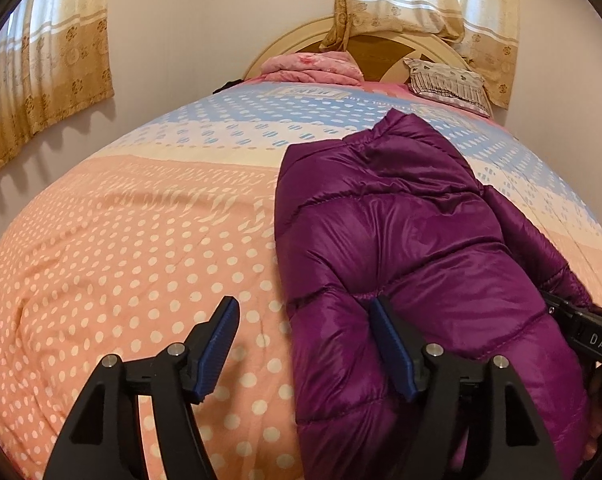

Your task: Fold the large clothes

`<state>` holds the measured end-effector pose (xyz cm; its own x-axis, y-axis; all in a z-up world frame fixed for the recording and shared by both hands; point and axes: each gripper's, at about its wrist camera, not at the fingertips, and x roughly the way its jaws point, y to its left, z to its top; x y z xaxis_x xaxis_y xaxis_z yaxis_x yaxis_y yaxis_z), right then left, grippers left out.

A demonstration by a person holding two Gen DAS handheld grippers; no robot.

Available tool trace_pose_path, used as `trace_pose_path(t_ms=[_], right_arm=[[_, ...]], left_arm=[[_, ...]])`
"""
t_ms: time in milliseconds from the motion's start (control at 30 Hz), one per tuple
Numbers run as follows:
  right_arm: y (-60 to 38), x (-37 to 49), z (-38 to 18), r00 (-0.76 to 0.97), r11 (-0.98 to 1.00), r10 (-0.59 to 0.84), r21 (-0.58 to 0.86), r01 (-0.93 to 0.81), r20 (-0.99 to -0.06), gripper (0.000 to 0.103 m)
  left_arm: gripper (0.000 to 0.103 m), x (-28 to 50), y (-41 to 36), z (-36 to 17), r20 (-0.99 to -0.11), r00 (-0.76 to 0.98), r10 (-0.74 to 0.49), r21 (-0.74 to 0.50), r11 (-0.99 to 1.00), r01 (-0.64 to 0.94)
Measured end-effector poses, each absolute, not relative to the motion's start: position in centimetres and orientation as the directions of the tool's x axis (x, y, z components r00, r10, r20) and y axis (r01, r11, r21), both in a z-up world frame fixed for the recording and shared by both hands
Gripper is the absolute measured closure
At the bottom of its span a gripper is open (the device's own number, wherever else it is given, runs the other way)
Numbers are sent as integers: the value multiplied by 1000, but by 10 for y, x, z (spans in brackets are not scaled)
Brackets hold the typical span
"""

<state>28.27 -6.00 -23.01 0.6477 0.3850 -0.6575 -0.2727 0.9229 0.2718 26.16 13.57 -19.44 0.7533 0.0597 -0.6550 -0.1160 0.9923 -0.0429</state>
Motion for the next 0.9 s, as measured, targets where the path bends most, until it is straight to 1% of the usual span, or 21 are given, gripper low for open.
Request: trace_pose_path(t_ms=[33,133,200,267,367,433,533,600,700,900], right_arm=[[-61,281,-228,651,927,375,266,-264,-660,60],[-66,271,-214,663,929,370,269,-255,-650,58],[-68,256,-198,686,937,350,246,-250,-638,55],[-71,236,-181,716,942,336,226,-248,-613,46],[-75,205,-158,748,947,320,208,-244,-581,44],[-78,178,-139,773,951,308,193,-240,-555,44],[-80,144,-117,816,962,273,156,-224,-509,35],[-80,124,-105,837,963,270,149,-226,-475,34],[-74,116,-97,845,960,280,144,-240,-456,34],[-66,117,-92,846,957,291,132,-259,-446,34]], left_arm=[[35,258,136,-189,-648,759,60,-49,992,-120],[35,238,139,-161,-598,799,62,-53,992,-117],[35,222,138,-141,-569,818,83,-31,992,-122],[35,201,137,-118,-531,841,105,-10,991,-130],[34,172,139,-92,-499,857,132,-6,988,-156],[32,149,140,-76,-472,871,135,-18,987,-163],[27,118,143,-60,-427,892,150,-28,983,-179],[26,106,141,-51,-399,906,140,-37,985,-169],[26,101,138,-42,-369,918,147,-27,985,-169],[26,100,141,-43,-374,916,146,-34,985,-171]])
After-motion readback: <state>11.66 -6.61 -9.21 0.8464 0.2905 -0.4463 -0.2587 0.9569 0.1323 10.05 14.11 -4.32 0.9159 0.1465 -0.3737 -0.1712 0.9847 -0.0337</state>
